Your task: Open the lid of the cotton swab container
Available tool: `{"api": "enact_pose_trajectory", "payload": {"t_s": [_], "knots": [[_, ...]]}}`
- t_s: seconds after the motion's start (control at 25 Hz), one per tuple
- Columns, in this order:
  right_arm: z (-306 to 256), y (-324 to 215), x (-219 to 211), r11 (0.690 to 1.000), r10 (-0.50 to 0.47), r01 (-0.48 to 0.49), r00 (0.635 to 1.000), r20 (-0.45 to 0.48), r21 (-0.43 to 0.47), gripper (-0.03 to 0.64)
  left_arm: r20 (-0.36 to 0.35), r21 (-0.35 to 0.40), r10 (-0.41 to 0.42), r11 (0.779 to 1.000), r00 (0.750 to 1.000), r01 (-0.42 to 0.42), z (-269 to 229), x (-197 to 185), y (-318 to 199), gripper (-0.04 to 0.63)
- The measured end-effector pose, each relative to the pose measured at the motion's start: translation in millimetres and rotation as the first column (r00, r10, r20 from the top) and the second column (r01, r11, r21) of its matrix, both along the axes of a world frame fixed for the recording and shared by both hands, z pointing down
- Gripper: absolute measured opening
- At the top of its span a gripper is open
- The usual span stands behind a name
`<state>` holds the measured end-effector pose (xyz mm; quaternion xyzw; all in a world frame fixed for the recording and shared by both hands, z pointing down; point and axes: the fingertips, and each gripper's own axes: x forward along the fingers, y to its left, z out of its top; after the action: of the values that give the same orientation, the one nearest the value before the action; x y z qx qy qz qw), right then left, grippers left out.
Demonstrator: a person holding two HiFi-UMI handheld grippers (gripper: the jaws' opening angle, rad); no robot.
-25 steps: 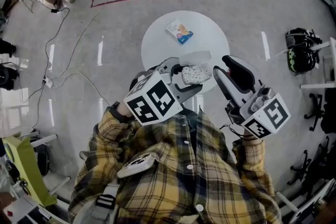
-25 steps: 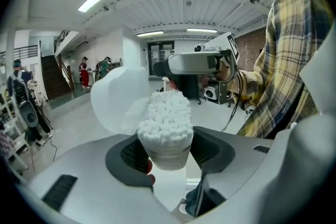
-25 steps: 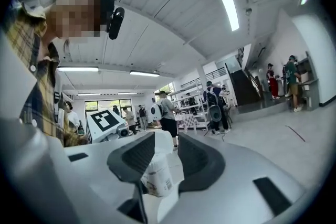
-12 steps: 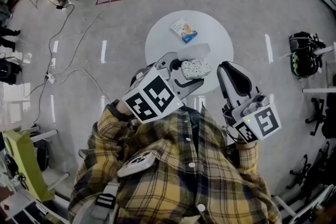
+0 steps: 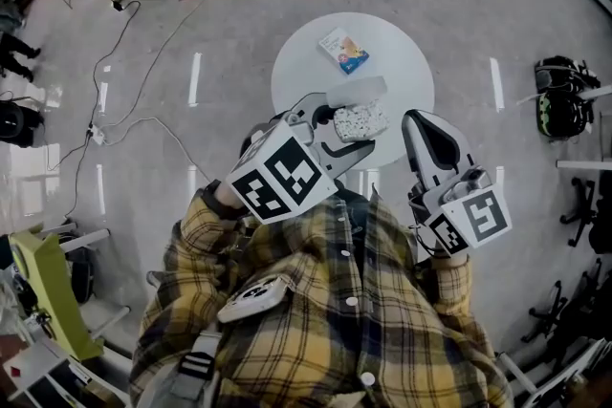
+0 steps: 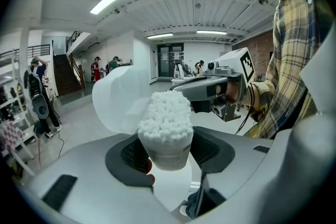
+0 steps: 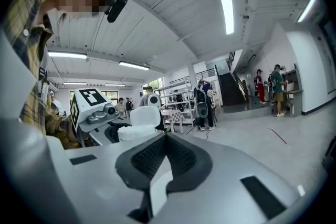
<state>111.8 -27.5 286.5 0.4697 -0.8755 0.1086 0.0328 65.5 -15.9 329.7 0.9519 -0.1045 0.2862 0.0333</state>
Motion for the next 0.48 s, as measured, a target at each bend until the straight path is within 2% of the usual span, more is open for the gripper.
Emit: {"api": "enact_pose_trajectory", "payload": {"t_s": [0.48], "knots": [[5.3,-1.9,2.4,1.000,0.002,-0.002,1.000,0.001,-0.013,0.015,0.010,-0.002,0.017,1.000,1.000,-0.017,5.5,5.2,5.1,0.229]]}}
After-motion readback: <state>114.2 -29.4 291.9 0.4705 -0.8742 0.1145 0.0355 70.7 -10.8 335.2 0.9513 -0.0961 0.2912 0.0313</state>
